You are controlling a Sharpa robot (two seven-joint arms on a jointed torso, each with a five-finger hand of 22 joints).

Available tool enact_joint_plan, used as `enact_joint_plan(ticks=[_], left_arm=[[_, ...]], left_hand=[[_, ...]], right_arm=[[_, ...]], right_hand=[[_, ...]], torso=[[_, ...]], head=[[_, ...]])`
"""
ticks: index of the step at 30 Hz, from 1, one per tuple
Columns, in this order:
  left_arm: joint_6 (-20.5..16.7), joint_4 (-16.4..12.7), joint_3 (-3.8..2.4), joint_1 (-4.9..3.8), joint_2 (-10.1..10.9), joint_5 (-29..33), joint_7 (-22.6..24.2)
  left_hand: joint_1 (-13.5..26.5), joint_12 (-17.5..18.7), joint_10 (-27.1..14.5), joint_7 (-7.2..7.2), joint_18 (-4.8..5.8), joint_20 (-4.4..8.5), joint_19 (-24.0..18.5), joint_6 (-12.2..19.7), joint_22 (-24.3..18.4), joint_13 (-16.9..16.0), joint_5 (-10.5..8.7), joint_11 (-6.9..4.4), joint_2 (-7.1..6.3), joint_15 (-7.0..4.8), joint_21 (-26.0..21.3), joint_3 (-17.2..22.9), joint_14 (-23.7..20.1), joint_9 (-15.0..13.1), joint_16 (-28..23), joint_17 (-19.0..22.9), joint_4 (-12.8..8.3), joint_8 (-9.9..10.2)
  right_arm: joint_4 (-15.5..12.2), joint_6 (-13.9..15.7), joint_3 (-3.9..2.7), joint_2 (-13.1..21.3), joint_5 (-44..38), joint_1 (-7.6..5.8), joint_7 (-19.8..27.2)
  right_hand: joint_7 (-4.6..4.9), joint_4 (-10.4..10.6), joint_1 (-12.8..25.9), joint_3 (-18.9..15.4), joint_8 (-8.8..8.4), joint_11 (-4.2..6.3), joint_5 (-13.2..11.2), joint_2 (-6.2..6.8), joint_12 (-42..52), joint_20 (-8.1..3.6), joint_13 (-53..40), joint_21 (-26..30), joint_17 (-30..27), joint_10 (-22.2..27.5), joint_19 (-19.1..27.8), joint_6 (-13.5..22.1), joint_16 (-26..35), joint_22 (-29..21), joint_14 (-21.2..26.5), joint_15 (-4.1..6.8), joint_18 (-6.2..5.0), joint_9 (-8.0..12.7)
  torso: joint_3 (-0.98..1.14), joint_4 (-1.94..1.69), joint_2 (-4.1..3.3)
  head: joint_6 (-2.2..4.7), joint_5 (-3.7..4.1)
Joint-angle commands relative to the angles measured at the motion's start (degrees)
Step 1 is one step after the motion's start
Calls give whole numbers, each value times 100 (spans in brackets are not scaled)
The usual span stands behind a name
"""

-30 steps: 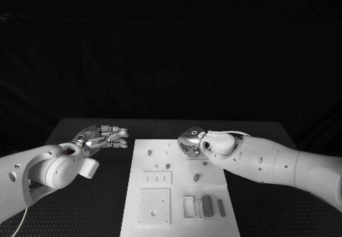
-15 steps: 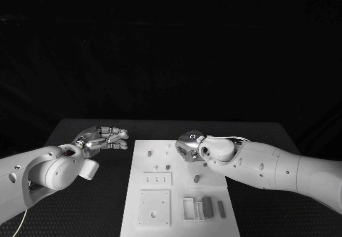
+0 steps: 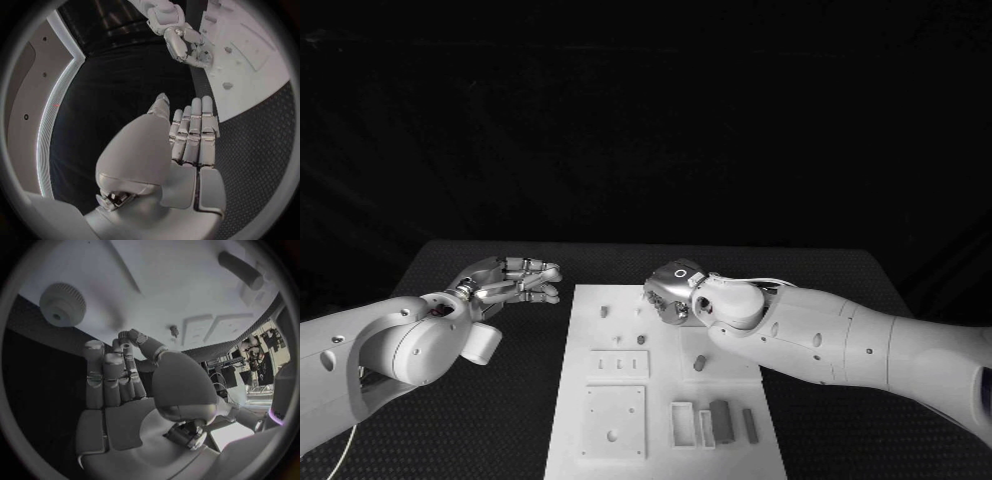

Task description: Assemble the parts on the task board

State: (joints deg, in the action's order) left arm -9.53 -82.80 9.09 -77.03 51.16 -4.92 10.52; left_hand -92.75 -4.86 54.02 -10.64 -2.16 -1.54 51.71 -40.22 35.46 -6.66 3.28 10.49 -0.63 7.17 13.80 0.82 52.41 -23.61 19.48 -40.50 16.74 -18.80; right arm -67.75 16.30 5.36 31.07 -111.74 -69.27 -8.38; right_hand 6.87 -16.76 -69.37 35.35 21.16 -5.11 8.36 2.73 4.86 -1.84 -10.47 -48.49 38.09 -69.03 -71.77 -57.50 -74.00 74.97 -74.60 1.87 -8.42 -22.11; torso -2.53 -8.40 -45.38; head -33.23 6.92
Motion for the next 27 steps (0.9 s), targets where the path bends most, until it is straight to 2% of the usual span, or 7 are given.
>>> enact_joint_plan(ticks=[1, 7, 11, 16, 23, 27], left_arm=[[15, -24, -6, -13, -2, -13, 30], [19, 33, -6, -14, -54, -17, 37], [21, 63, -5, -14, -76, -17, 37], [19, 68, -5, -14, -89, -17, 40], [26, 73, -6, -14, -103, -17, 35], [29, 80, -6, -14, -121, -17, 34]], left_hand=[[54, 38, 18, -118, -119, 3, 28, 30, -9, 9, -22, 27, -5, 7, -38, -29, 48, 5, -34, -9, -11, 24], [55, 41, 19, -118, -119, 3, 28, 30, -9, 11, -22, 27, -4, 8, -39, -28, 48, 7, -37, -12, -11, 25], [57, 44, 19, -119, -119, 3, 29, 30, -9, 12, -22, 28, -3, 8, -40, -28, 48, 8, -39, -14, -10, 27], [58, 46, 19, -119, -119, 3, 29, 31, -9, 13, -22, 29, -2, 8, -42, -28, 49, 9, -42, -16, -10, 28], [58, 50, 20, -119, -119, 3, 29, 31, -9, 15, -22, 29, -4, 8, -44, -28, 49, 10, -46, -19, -11, 30], [58, 52, 21, -119, -119, 3, 29, 31, -9, 15, -22, 29, -5, 8, -45, -28, 50, 11, -48, -20, -12, 30]], right_arm=[[35, 356, -14, -54, -175, 0, -289], [123, 445, -34, -158, -181, -7, -327], [168, 616, -46, -220, -186, -9, -369], [280, 607, -52, -333, -180, -24, -344], [434, 578, -52, -478, -176, -23, -334], [521, 562, -52, -558, -175, -22, -331]], right_hand=[[10, 4, 12, 44, 24, 185, 35, 10, 17, -7, 5, -32, -10, -667, -30, -36, -22, 117, 106, 129, -658, -186], [7, 4, 11, 52, 26, 188, 35, 22, 15, -8, -1, -37, -10, -674, -33, -42, -25, 118, 106, 133, -658, -192], [6, 4, 10, 56, 26, 189, 35, 26, 14, -8, -4, -39, -10, -676, -33, -43, -27, 118, 106, 134, -658, -194], [5, 4, 9, 60, 27, 191, 34, 32, 12, -9, -7, -41, -10, -678, -35, -44, -29, 119, 105, 136, -658, -197], [5, 4, 9, 65, 26, 192, 34, 34, 9, -9, -10, -44, -10, -680, -35, -45, -30, 119, 105, 137, -657, -199], [4, 4, 9, 67, 26, 192, 34, 37, 8, -9, -12, -45, -10, -680, -34, -46, -31, 119, 105, 137, -658, -200]], torso=[[1, 3, -4], [-5, 2, -8], [-8, 9, -12], [3, 9, -8], [0, -4, -16], [2, 1, -9]], head=[[5, -6], [5, -5], [2, 2], [3, 4], [2, 15], [-6, 3]])
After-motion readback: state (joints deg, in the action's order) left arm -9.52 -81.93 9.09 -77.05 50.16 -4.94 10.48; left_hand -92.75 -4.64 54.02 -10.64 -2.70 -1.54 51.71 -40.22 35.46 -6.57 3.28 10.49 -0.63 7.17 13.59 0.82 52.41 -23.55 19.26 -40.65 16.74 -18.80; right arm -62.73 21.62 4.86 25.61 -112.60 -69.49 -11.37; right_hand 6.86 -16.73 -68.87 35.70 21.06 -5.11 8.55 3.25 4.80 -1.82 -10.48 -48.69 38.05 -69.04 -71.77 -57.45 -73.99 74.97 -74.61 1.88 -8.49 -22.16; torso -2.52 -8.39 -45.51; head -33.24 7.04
